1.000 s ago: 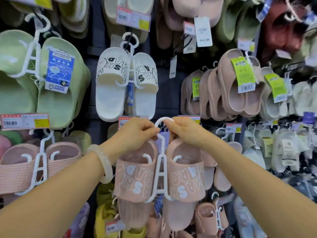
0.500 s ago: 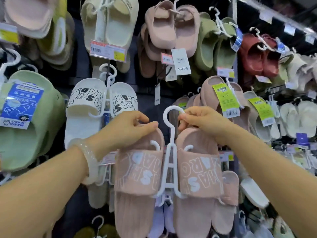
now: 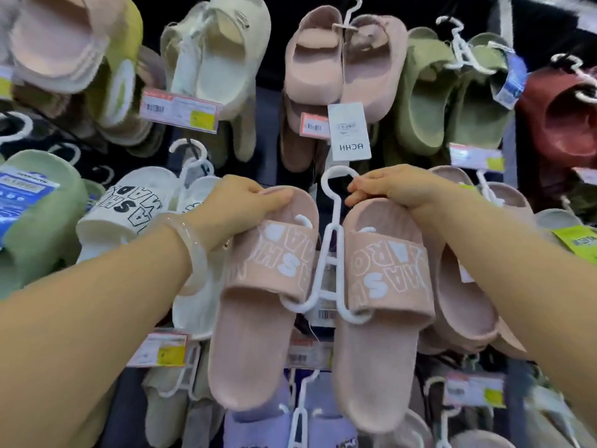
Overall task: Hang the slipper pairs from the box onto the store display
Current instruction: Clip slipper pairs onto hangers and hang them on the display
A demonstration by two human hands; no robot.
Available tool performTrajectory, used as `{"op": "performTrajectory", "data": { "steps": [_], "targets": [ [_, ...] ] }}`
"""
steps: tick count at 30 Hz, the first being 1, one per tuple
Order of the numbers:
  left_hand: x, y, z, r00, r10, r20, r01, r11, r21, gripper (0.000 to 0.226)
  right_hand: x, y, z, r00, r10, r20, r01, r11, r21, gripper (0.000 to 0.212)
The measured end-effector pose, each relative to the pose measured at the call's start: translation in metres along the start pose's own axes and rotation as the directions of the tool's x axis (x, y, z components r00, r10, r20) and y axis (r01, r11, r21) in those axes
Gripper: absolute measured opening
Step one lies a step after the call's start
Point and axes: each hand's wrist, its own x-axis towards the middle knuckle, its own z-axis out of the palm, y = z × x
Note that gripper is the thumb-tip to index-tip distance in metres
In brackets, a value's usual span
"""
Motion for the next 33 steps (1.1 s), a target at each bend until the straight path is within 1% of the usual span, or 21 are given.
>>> {"op": "performTrajectory", "data": {
  "steps": [3, 5, 7, 10, 14, 16, 17, 19, 20, 23, 25, 26, 27, 28, 29, 30, 31, 33],
  "targets": [
    [0.016, 0.004, 0.003, 0.998, -0.049, -0.051, 0.051, 0.998, 0.045, 0.048, 0.023, 0.002, -0.003, 1.0, 0.0, 0.03, 0.0, 1.0, -0.001, 0.013],
    [0.024, 0.006, 0.002, 0.994, -0.076, -0.082, 0.08, 0.996, 0.047, 0.053, 0.037, 0.003, -0.003, 0.999, 0.004, 0.047, -0.006, 0.999, 0.036, 0.014],
    [0.032, 0.009, 0.001, 0.991, -0.081, -0.106, 0.087, 0.995, 0.054, 0.046, 0.05, 0.003, -0.003, 0.999, -0.012, 0.045, 0.008, 0.996, 0.085, 0.012],
    [0.042, 0.012, 0.001, 0.986, -0.067, -0.15, 0.071, 0.997, 0.025, 0.037, 0.066, 0.0, -0.005, 0.996, -0.084, 0.02, 0.081, 0.99, 0.115, 0.01],
    [0.057, 0.011, 0.005, 0.973, -0.036, -0.228, 0.018, 0.997, -0.08, 0.032, 0.081, -0.004, -0.009, 0.988, -0.157, 0.015, 0.155, 0.985, 0.071, 0.012],
    [0.063, 0.012, 0.007, 0.968, -0.016, -0.251, -0.009, 0.995, -0.099, 0.031, 0.087, -0.003, -0.011, 0.983, -0.183, 0.008, 0.182, 0.981, 0.068, 0.017],
    [0.066, 0.012, 0.008, 0.967, -0.007, -0.253, -0.014, 0.996, -0.083, 0.031, 0.09, -0.002, -0.011, 0.981, -0.194, 0.009, 0.193, 0.979, 0.066, 0.017],
    [0.072, 0.011, 0.01, 0.967, -0.002, -0.254, -0.005, 1.0, -0.027, 0.042, 0.094, 0.002, -0.011, 0.981, -0.193, 0.017, 0.192, 0.98, 0.041, 0.01],
    [0.074, 0.009, 0.011, 0.969, -0.008, -0.247, 0.008, 1.0, 0.001, 0.045, 0.096, 0.006, -0.01, 0.983, -0.182, 0.017, 0.182, 0.983, 0.017, 0.01],
    [0.075, 0.003, 0.017, 0.979, 0.018, -0.202, 0.003, 0.995, 0.102, 0.046, 0.101, 0.017, -0.007, 0.988, -0.152, -0.002, 0.152, 0.988, -0.035, 0.013],
    [0.068, 0.0, 0.021, 0.985, 0.047, -0.165, -0.029, 0.993, 0.11, 0.039, 0.099, 0.019, -0.003, 0.981, -0.185, -0.061, 0.179, 0.98, -0.09, 0.009],
    [0.064, -0.003, 0.021, 0.99, 0.035, -0.137, -0.022, 0.995, 0.093, 0.04, 0.098, 0.019, -0.001, 0.968, -0.226, -0.106, 0.209, 0.966, -0.151, 0.016],
    [0.06, -0.006, 0.021, 0.996, 0.001, -0.085, 0.006, 0.997, 0.076, 0.052, 0.095, 0.019, 0.001, 0.949, -0.279, -0.145, 0.243, 0.944, -0.223, 0.023],
    [0.056, -0.009, 0.02, 0.999, -0.033, -0.025, 0.034, 0.997, 0.066, 0.07, 0.092, 0.02, 0.003, 0.928, -0.333, -0.164, 0.278, 0.917, -0.288, 0.027],
    [0.054, -0.014, 0.019, 0.999, -0.047, 0.025, 0.045, 0.996, 0.072, 0.086, 0.089, 0.021, 0.005, 0.916, -0.369, -0.157, 0.304, 0.895, -0.326, 0.028],
    [0.051, -0.018, 0.02, 0.998, -0.028, 0.056, 0.023, 0.995, 0.094, 0.096, 0.084, 0.024, 0.006, 0.917, -0.374, -0.134, 0.313, 0.888, -0.337, 0.029],
    [0.047, -0.021, 0.02, 0.997, 0.004, 0.079, -0.015, 0.991, 0.133, 0.105, 0.08, 0.028, 0.006, 0.926, -0.361, -0.11, 0.308, 0.891, -0.333, 0.038],
    [0.04, -0.025, 0.021, 0.99, 0.078, 0.121, -0.102, 0.973, 0.207, 0.122, 0.069, 0.038, 0.003, 0.945, -0.325, -0.044, 0.294, 0.897, -0.332, 0.073]
  ]
}}
